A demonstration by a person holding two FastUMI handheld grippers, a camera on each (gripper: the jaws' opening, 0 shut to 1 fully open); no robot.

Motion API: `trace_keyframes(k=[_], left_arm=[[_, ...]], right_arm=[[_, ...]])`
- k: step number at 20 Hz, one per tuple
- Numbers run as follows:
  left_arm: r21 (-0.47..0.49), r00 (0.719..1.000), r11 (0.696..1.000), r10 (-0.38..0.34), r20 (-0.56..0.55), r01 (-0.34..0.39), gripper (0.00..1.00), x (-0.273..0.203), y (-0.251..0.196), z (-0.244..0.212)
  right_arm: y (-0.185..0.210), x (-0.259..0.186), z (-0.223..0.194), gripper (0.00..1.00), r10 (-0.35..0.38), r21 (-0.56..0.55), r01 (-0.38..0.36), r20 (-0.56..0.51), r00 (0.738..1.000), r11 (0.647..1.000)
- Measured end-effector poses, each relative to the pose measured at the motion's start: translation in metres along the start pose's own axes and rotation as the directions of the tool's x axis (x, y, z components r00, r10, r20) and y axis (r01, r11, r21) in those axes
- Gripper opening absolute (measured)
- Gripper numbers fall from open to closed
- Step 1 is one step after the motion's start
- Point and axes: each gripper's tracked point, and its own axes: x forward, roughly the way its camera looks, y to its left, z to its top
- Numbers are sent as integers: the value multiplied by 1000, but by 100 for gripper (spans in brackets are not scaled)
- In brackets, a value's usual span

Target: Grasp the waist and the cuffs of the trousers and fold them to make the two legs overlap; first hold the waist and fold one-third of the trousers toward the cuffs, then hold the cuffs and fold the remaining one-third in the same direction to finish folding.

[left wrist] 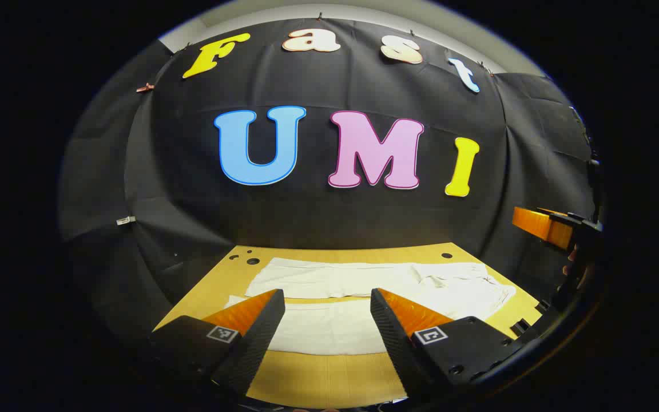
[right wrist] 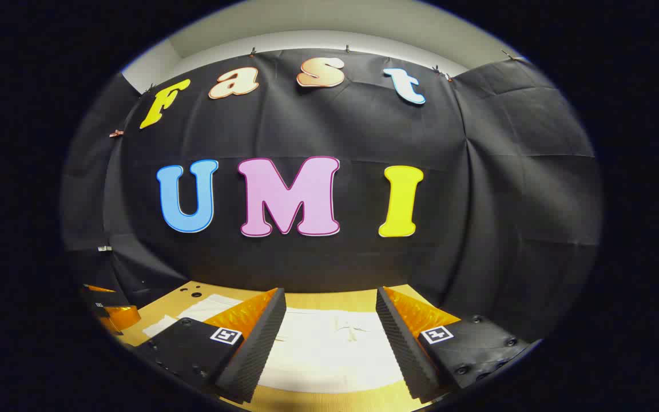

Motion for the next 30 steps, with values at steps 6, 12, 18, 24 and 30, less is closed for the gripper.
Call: trace_keyframes(k=[6, 12, 18, 24, 30], left_arm=[[47, 1000, 999, -14, -17, 14, 96, 17, -11, -2], [118, 1000, 993, -20, -11, 21, 94, 27, -13, -4], [87, 1000, 996, 0, -31, 3, 98, 38, -11, -9], [49, 999, 998, 39, -31, -38, 97, 43, -3, -8], [30, 998, 998, 55, -30, -54, 98, 47, -3, -5]], right_arm=[[-16, 12, -8, 98, -27, -8, 27, -29, 999, 1000], [-22, 22, -12, 97, -19, -1, 19, -48, 999, 1000], [-33, 37, -20, 97, -35, 41, 38, -76, 996, 998], [-37, 52, -12, 98, 4, 5, -4, -53, 999, 1000], [-69, 66, -9, 97, 29, -109, -32, -36, 999, 994]])
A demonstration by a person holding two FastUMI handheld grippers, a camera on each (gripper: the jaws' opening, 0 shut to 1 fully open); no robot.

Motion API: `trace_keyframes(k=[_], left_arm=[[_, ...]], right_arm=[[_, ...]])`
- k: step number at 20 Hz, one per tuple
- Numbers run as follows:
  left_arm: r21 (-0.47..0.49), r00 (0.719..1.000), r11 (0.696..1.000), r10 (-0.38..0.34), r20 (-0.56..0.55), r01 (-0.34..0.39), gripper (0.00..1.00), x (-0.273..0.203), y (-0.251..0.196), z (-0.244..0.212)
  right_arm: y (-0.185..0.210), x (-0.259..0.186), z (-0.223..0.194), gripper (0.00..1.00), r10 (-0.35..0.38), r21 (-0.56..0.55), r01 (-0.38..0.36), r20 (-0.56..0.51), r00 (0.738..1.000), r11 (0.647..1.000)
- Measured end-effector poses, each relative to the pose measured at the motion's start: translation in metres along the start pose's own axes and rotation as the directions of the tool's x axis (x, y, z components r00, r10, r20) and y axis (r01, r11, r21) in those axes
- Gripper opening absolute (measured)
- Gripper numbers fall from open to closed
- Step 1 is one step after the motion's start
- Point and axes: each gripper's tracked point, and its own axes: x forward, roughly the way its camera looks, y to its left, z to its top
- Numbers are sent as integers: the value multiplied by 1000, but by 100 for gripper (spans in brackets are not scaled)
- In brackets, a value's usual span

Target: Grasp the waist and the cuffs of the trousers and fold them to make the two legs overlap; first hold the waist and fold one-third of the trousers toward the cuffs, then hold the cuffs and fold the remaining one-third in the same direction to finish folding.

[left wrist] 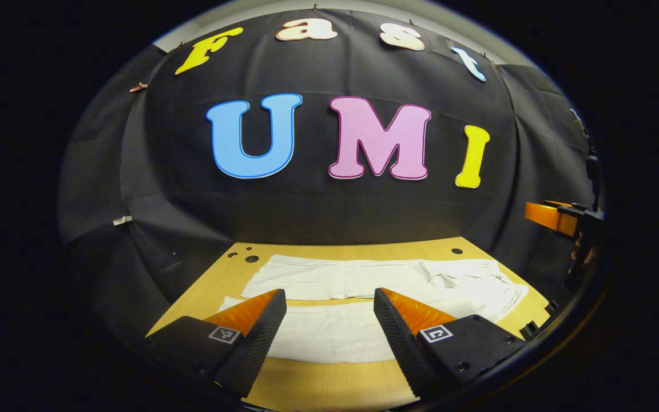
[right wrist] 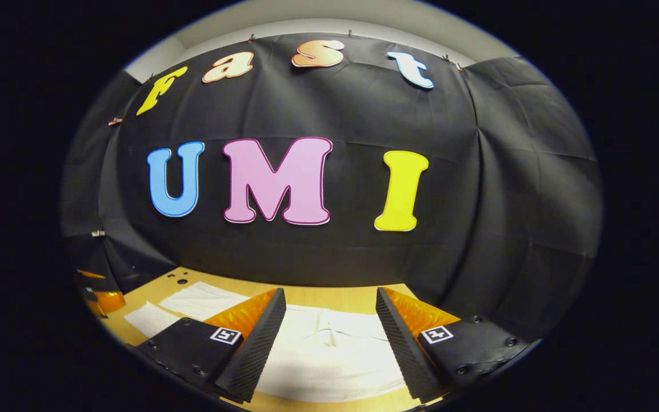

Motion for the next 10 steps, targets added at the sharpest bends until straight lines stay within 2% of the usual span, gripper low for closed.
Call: trace_keyframes(k=[3, 6, 10], left_arm=[[-12, 1000, 1000, -3, -15, 3, 98, 1, -1, -6], [-16, 1000, 1000, 9, -29, -9, 98, 2, -5, -14], [-11, 999, 1000, 21, -43, -21, 98, 5, -7, -22]], right_arm=[[-39, 14, -5, 97, -3, -190, 4, 2, 1000, 982], [-73, 18, -8, 97, -7, -368, 10, 9, 1000, 930], [-101, 21, -25, 97, 21, -502, -29, -20, 1000, 864]])
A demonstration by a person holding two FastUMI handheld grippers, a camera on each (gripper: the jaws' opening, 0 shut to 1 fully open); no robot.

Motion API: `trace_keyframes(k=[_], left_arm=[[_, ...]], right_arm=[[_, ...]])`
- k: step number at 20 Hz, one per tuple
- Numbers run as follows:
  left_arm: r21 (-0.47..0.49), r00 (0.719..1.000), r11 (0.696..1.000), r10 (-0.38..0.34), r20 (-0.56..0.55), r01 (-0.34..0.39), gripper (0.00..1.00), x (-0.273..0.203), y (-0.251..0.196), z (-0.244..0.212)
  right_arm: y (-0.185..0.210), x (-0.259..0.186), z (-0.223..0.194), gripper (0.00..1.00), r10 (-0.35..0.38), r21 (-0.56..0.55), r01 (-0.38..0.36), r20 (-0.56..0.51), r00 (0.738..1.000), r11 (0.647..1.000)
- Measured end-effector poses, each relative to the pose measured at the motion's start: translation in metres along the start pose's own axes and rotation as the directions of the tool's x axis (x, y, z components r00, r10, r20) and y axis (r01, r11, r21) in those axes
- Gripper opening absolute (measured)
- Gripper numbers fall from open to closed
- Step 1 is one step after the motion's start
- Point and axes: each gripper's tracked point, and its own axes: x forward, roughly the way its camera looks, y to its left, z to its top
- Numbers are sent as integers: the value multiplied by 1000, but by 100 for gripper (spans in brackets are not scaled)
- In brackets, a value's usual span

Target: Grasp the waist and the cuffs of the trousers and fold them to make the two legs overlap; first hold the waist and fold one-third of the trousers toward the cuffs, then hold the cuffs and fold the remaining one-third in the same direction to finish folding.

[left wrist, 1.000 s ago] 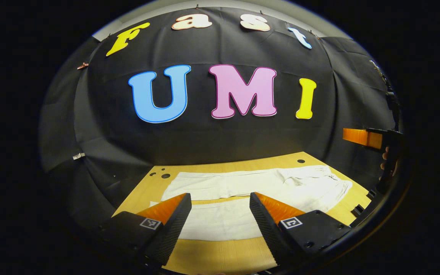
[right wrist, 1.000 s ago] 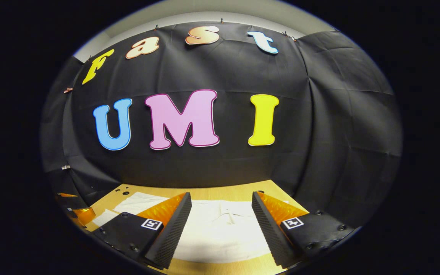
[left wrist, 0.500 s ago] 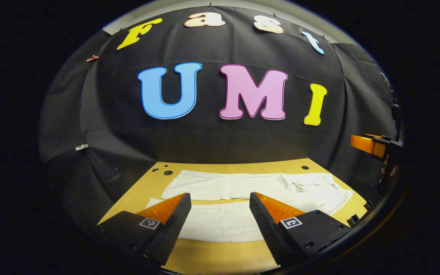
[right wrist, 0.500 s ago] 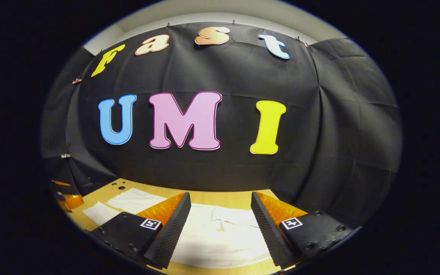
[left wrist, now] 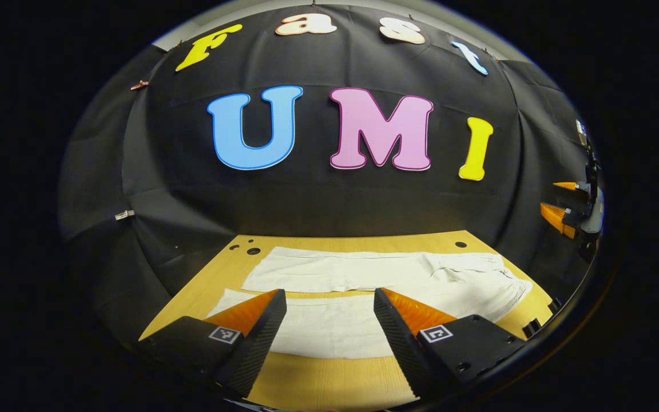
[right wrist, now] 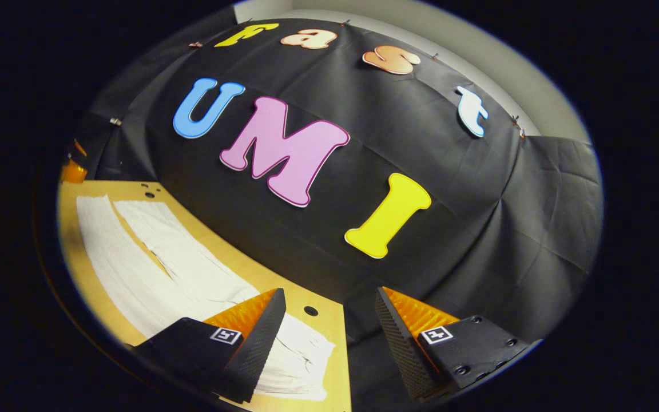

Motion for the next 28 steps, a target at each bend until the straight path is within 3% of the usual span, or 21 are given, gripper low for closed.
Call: trace_keyframes(k=[3, 7, 9, 14, 17, 21, 25, 26, 28], left_arm=[[15, 1000, 1000, 17, -15, -16, 97, 0, 7, -9], [2, 997, 998, 67, -40, -67, 98, -1, 25, -27], [-13, 994, 996, 88, -62, -89, 98, -3, 29, -37], [12, 988, 993, 115, -101, -115, 98, -7, 35, -56], [29, 980, 988, 156, -120, -154, 98, -8, 41, -55], [43, 970, 980, 198, -138, -194, 98, -7, 52, -55], [52, 957, 972, 234, -173, -229, 98, -8, 57, -64], [60, 952, 970, 244, -184, -237, 98, -8, 59, -67], [97, 938, 954, 298, -179, -284, 98, -7, 69, -67]], right_arm=[[3, -3, -36, 97, 79, -156, -85, -48, 996, 984], [18, -17, -113, 97, 209, -346, -261, -181, 961, 901], [24, -22, -139, 97, 252, -436, -336, -240, 938, 835], [51, -42, -198, 97, 368, -595, -508, -350, 861, 623], [63, -42, -232, 97, 407, -610, -579, -413, 815, 540], [62, -31, -284, 97, 407, -585, -647, -503, 762, 490], [67, -18, -312, 98, 430, -584, -700, -553, 714, 411], [67, -14, -318, 97, 432, -584, -706, -559, 708, 401], [66, 5, -318, 95, 431, -600, -683, -532, 729, 416]])
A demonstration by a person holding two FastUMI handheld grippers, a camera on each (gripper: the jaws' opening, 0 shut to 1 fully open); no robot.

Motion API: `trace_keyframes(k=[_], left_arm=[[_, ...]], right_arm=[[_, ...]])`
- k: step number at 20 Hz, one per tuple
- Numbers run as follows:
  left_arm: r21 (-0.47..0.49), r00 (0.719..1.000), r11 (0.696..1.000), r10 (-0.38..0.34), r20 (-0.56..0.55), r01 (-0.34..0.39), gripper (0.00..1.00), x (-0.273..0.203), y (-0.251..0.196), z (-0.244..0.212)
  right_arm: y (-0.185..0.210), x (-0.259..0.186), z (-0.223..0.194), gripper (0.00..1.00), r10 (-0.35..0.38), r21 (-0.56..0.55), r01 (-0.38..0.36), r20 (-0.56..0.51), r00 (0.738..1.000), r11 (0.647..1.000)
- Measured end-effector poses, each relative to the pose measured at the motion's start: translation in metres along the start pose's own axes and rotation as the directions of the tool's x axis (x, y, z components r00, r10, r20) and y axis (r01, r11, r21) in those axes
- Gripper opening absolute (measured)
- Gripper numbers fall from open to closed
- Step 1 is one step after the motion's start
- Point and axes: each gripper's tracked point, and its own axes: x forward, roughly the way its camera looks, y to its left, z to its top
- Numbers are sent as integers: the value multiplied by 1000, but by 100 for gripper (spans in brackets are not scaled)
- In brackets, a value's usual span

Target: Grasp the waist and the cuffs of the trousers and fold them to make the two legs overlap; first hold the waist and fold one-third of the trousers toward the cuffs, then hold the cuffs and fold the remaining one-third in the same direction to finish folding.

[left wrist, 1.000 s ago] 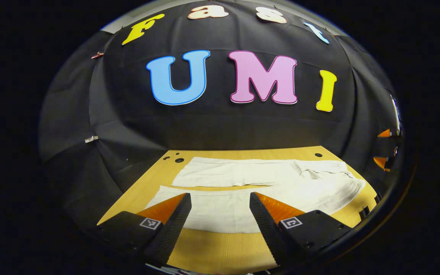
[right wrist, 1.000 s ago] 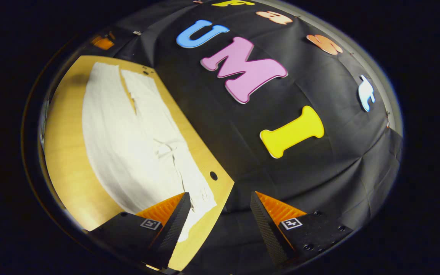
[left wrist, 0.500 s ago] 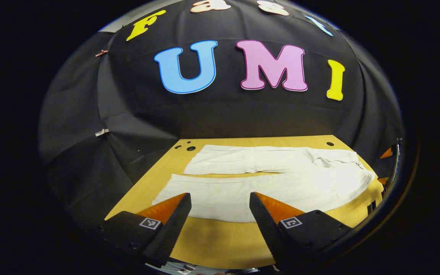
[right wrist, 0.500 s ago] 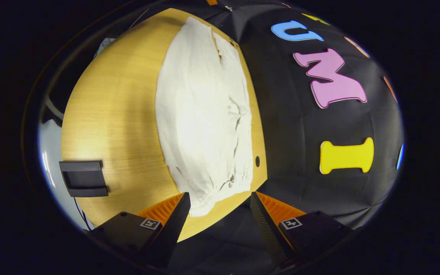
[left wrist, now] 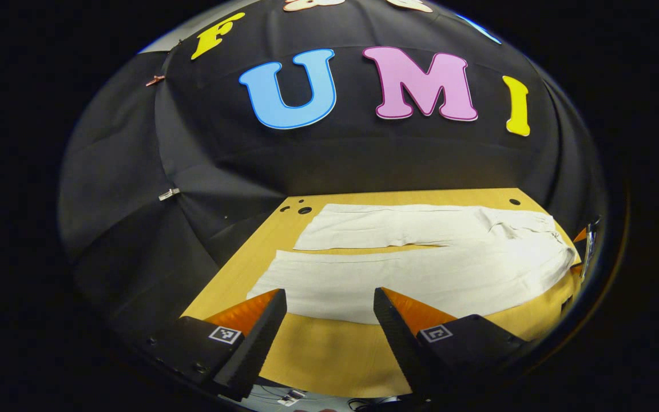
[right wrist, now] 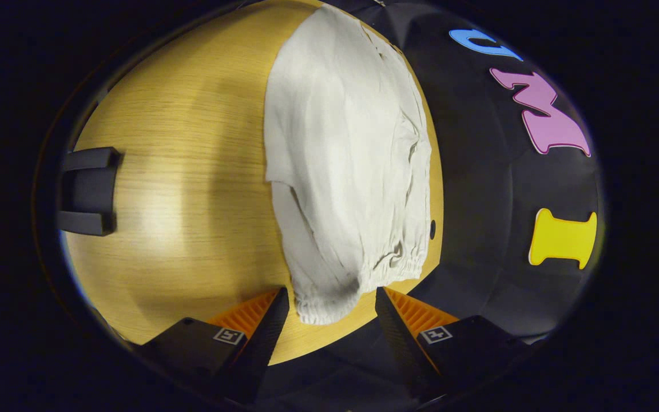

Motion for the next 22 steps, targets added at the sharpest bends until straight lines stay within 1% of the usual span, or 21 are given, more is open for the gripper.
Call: trace_keyframes(k=[2, 4, 5, 6, 7, 9, 10, 11, 12, 13, 14, 15, 16, 17, 18, 19, 21, 22], left_arm=[[32, 999, 999, 42, -7, -41, 97, 8, 10, -3], [89, 997, 993, 81, -19, -79, 97, 20, 24, -11], [127, 995, 988, 91, -34, -86, 97, 27, 31, -19], [230, 989, 969, 116, -90, -93, 97, 45, 49, -41], [275, 987, 958, 115, -110, -81, 96, 55, 56, -50], [383, 987, 924, 76, -145, -14, 96, 78, 64, -69], [454, 985, 891, 69, -156, 10, 96, 88, 69, -75], [551, 984, 833, 59, -165, 43, 96, 100, 75, -80], [613, 982, 784, 29, -184, 92, 96, 119, 79, -87], [639, 979, 761, 24, -201, 112, 96, 130, 85, -93], [669, 976, 733, 32, -216, 124, 96, 139, 94, -99], [703, 973, 698, 44, -228, 134, 96, 149, 107, -105], [746, 969, 646, 43, -245, 160, 96, 158, 116, -114], [779, 964, 599, 39, -261, 187, 96, 163, 121, -119], [805, 959, 552, 32, -280, 217, 96, 168, 126, -125], [818, 950, 518, 30, -310, 250, 96, 175, 133, -135], [857, 956, 452, 30, -292, 247, 95, 183, 134, -132], [870, 958, 427, 31, -286, 246, 94, 185, 134, -132]], right_arm=[[-7, 10, -2, 95, -11, 6, 11, 6, 1000, 1000], [-15, 22, 0, 93, -27, -14, 27, 6, 1000, 1000], [-14, 27, -1, 91, -19, -22, 19, 1, 1000, 1000], [-18, 37, 1, 67, 4, -7, -4, -14, 1000, 1000], [-16, 41, -1, 66, 25, 15, -25, -24, 999, 1000], [-13, 42, -1, 47, 53, 55, -51, -36, 998, 997], [-14, 44, 0, 42, 57, 69, -55, -31, 998, 996], [-14, 45, -2, 35, 74, 85, -71, -31, 997, 994], [-13, 46, -2, 29, 83, 86, -79, -43, 996, 993], [-13, 46, -2, 27, 93, 81, -88, -54, 994, 993], [-12, 47, 0, 22, 117, 89, -112, -47, 992, 990], [-11, 45, 2, 16, 160, 108, -155, -43, 986, 982], [-9, 45, 3, 13, 199, 120, -193, -39, 979, 974], [-9, 46, 5, 13, 230, 122, -225, -29, 973, 967], [-8, 48, 5, 8, 251, 108, -246, -32, 968, 963], [-9, 45, 7, 8, 264, 85, -261, -28, 964, 962], [-8, 44, 5, 8, 267, 58, -265, -27, 963, 962], [-8, 44, 5, 8, 264, 53, -262, -29, 964, 964]])
